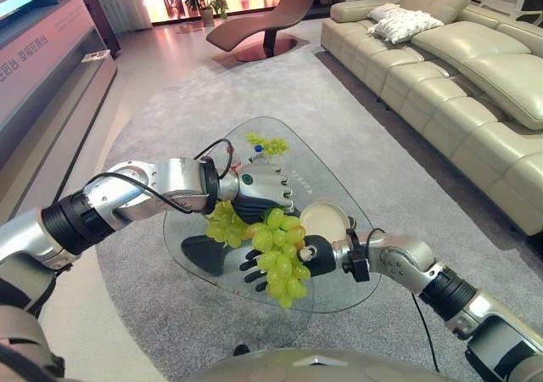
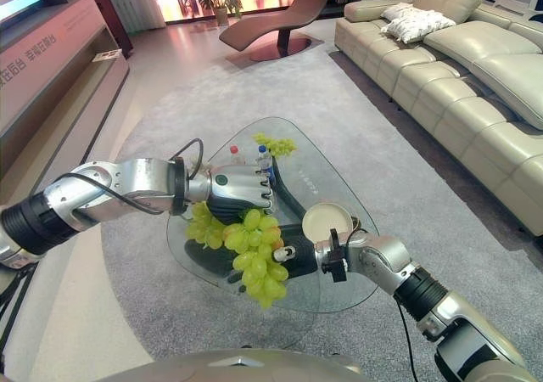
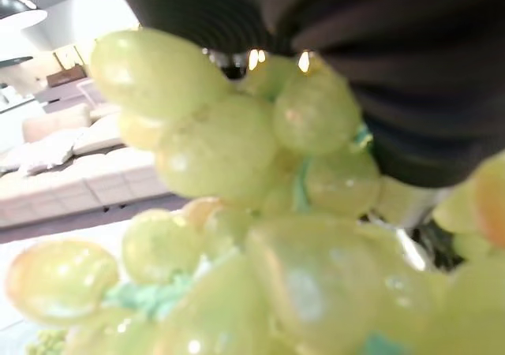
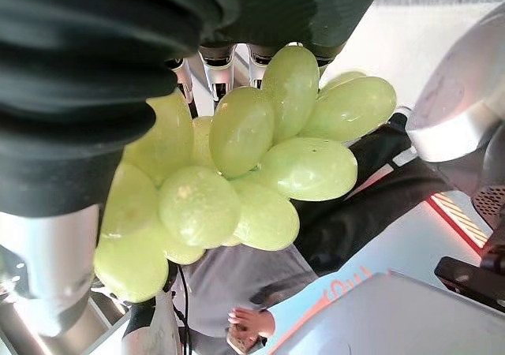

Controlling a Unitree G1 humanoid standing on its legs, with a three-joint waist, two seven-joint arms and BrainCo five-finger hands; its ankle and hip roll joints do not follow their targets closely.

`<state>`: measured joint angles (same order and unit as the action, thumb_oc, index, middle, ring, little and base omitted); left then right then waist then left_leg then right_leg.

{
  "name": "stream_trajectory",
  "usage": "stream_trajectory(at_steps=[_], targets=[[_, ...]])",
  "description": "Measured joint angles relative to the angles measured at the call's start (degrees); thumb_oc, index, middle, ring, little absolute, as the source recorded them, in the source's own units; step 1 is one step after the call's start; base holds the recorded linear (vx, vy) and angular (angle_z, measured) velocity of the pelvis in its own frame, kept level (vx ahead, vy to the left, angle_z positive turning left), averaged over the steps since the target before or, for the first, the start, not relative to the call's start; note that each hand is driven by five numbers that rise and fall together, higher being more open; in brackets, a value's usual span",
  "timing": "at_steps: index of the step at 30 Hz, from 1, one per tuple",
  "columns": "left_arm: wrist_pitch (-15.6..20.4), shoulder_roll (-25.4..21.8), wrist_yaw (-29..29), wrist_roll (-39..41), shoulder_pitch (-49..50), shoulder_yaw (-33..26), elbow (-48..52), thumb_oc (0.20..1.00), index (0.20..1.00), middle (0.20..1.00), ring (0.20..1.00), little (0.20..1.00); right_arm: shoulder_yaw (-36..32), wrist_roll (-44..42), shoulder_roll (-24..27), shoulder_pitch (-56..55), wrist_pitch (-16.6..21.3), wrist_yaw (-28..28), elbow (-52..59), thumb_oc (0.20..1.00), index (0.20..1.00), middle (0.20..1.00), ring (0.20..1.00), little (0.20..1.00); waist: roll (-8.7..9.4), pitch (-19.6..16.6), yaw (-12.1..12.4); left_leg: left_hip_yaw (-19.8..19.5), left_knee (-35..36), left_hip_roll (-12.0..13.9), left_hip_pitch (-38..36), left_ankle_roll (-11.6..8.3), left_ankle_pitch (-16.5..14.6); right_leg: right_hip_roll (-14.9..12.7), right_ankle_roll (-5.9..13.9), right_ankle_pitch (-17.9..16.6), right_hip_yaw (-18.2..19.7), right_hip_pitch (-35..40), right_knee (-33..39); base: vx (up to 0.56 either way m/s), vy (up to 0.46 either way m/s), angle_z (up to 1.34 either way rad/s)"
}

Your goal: Pick up fruits into the plate

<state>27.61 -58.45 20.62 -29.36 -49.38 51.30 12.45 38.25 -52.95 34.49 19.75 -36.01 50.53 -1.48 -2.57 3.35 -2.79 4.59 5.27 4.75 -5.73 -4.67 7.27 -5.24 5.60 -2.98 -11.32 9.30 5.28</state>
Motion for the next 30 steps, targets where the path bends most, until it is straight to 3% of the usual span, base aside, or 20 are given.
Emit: stream_trajectory(at_steps=[11,13,30], targets=[[0.06,0.06,-0.03,-2.27,0.00,0.24,-0.93,0.200,0.200,0.200,0.200,0.200,0.84,-2.04,-1.54,-0.59,-1.79,0.07,1.00,1.000,1.000,1.000,1.000,1.000,-0.01,0.00,0.04,0.15,-0.01,0.02,-0.10,0.00,-0.01,0.00,0.00,0.00,0.20,-0.04,0.00,0.00,0.000,0.00],[0.08,0.06,-0.03,-2.28,0.00,0.24,-0.92,0.200,0.200,0.200,0.200,0.200,0.84,-2.31,-1.75,-0.95,-1.78,0.00,1.36,0.200,0.200,0.200,0.200,0.200,-0.01,0.00,0.04,0.16,-0.01,0.02,-0.10,0.00,-0.02,0.00,0.00,0.00,0.22,-0.04,0.00,0.00,0.000,0.00],[0.12,0.06,0.08,-4.52,0.02,0.24,-1.75,0.200,0.200,0.200,0.200,0.200,0.80,-4.44,-1.90,-1.70,-1.41,-2.51,1.54,0.200,0.200,0.200,0.200,0.200,-0.02,-0.01,0.01,0.26,0.02,0.04,-0.13,-0.20,-0.26,0.01,0.00,0.00,0.53,-0.15,0.00,0.00,0.000,0.00]])
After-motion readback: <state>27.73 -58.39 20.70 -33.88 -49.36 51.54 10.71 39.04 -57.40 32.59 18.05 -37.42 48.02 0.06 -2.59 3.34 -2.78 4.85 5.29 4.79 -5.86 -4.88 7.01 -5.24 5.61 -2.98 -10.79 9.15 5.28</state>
